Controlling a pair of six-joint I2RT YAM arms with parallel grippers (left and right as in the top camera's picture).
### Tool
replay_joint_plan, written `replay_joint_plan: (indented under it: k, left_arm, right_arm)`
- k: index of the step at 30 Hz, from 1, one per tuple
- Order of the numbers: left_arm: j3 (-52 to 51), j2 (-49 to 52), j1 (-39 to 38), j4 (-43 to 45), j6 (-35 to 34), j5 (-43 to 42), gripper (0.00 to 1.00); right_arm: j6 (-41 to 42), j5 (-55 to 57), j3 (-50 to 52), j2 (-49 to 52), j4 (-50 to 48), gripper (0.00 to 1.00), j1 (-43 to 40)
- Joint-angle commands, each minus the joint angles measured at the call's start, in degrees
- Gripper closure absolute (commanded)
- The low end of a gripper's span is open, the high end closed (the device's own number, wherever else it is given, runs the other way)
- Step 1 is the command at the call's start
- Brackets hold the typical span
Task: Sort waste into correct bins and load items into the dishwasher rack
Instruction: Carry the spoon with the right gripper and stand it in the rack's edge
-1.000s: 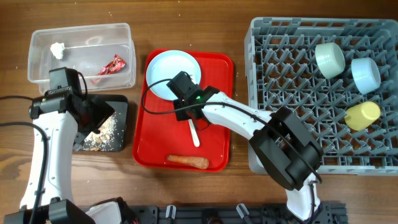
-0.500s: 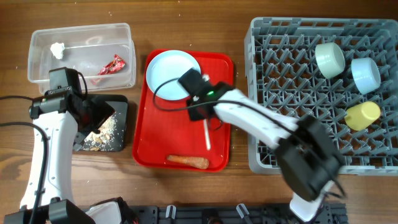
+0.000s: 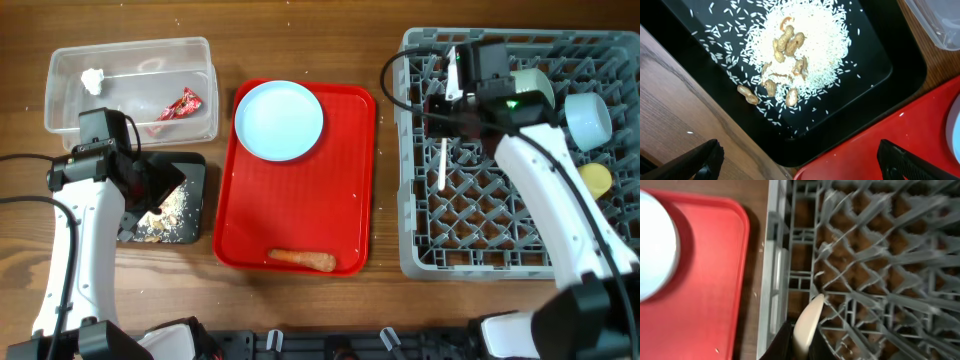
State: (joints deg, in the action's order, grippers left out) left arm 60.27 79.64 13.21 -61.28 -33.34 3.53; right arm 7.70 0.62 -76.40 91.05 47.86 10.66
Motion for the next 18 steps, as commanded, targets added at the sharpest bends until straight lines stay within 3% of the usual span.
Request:
replay_joint_plan:
  k: [1, 4, 7, 13, 16, 18]
  left_arm:
    - [0.1, -0.7, 0.3, 0.2, -0.2, -0.5, 0.00]
    - [0.1, -0.7, 0.3, 0.2, -0.2, -0.5, 0.00]
    - [0.1, -0.7, 0.3, 0.4, -0.1, -2.0, 0.00]
    - [0.1, -0.7, -2.3, 7.1, 8.2, -12.7, 0.05]
    - [0.1, -0.7, -8.6, 14.2, 10.2, -13.6, 0.00]
    - [0.1, -0.7, -14.5, 20.0, 11.1, -13.4, 0.01]
  right_arm:
    - [-3.0, -4.0, 0.4, 5.6, 0.2, 0.89, 0.5]
    - [-2.5, -4.0, 0.4, 8.9, 0.0, 0.79, 0.5]
    - [-1.4, -4.2, 0.4, 9.6, 0.2, 0.46, 0.5]
    - [0.2, -2.4, 0.3, 0.3, 0.7, 0.39, -0.2]
    - [-0.7, -2.4, 0.3, -6.0, 0.4, 0.08, -1.3]
    - [-4.1, -2.4, 0.3, -8.4, 1.5, 0.00, -1.4]
